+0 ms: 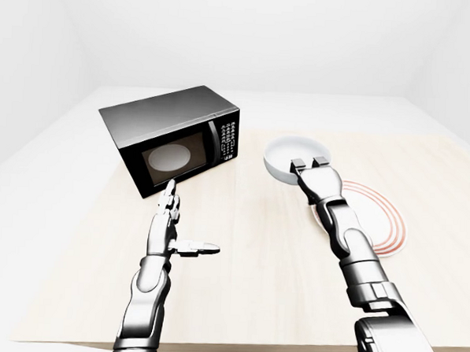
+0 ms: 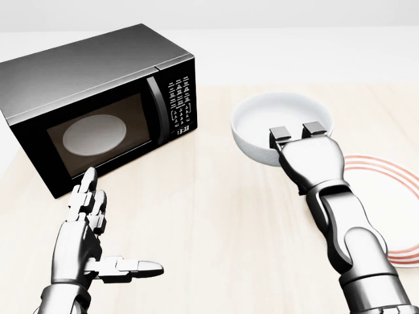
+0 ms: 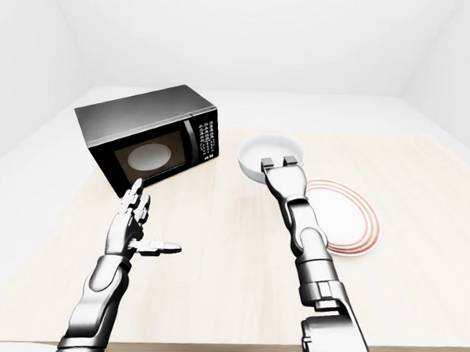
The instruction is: Pick up the white bowl and put it on the plate.
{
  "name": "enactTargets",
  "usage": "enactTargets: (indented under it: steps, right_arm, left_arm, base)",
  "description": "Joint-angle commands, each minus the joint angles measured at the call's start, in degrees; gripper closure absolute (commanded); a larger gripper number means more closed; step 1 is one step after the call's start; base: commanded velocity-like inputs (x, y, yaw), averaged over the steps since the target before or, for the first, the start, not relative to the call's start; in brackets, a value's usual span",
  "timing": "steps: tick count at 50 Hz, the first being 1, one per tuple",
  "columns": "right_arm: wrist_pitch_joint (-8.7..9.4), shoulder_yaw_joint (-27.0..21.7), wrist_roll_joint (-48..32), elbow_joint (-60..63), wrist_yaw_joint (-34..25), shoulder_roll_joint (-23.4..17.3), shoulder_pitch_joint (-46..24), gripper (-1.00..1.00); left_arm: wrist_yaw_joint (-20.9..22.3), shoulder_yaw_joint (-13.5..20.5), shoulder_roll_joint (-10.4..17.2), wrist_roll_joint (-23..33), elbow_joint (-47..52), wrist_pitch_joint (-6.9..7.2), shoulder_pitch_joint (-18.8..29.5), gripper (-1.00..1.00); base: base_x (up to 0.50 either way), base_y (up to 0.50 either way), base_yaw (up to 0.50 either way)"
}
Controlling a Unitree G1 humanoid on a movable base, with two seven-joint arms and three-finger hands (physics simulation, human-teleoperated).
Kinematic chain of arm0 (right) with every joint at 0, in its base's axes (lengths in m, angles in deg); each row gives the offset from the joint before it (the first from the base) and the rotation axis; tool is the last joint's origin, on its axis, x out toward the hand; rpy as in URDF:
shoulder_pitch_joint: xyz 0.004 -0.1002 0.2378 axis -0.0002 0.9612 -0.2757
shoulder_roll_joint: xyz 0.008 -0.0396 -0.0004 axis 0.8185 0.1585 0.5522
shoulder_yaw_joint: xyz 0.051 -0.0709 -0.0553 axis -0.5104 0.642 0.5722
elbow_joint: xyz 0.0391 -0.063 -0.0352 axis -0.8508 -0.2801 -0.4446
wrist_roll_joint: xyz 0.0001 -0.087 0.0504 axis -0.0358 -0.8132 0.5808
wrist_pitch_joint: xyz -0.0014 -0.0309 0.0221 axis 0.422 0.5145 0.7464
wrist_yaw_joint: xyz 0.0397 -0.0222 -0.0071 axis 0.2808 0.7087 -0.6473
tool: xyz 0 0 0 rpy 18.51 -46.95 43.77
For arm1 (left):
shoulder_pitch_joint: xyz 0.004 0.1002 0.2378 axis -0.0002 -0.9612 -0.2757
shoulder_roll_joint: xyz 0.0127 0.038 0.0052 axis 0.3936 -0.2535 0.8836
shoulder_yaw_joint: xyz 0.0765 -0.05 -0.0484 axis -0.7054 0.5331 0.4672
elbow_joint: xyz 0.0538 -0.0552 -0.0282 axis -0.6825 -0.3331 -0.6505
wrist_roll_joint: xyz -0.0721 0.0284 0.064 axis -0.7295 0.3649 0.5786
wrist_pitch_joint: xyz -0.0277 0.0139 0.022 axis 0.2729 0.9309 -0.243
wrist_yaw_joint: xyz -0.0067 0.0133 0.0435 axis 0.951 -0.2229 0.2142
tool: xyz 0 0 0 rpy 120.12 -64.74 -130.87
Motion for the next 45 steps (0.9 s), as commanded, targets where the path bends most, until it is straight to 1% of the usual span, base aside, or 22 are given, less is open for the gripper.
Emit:
enactTargets:
  steps: [1, 13, 22, 31, 45]
  right_arm:
    - [0.0, -1.69, 8.4, -0.93, 2.02, -2.25, -0.09, 1.0]
    - [0.0, -2.92, 9.79, -2.21, 2.88, -4.65, 0.28, 1.0]
    - [0.0, -4.06, 10.69, -1.35, 1.96, -6.28, 0.42, 1.0]
    - [0.0, -4.87, 11.47, -4.08, 3.69, -8.19, 0.25, 1.0]
    - [0.0, -6.58, 13.15, -4.35, 4.1, -10.82, 1.8, 1.0]
  left_arm:
    - [0.0, 0.0, 0.0, 0.0, 0.0, 0.0, 0.0, -1.0]
    - [0.0, 0.0, 0.0, 0.0, 0.0, 0.0, 0.0, -1.0]
    - [0.0, 0.0, 0.0, 0.0, 0.0, 0.0, 0.0, -1.0]
    - [0.0, 0.0, 0.0, 0.0, 0.0, 0.0, 0.0, -1.0]
    - [0.0, 0.0, 0.0, 0.0, 0.0, 0.0, 0.0, -1.0]
  base:
    - [0.0, 0.0, 0.0]
    - [0.0, 0.0, 0.0]
    - [0.0, 0.0, 0.0]
    - [0.0, 0.0, 0.0]
    - [0.0, 0.0, 0.0]
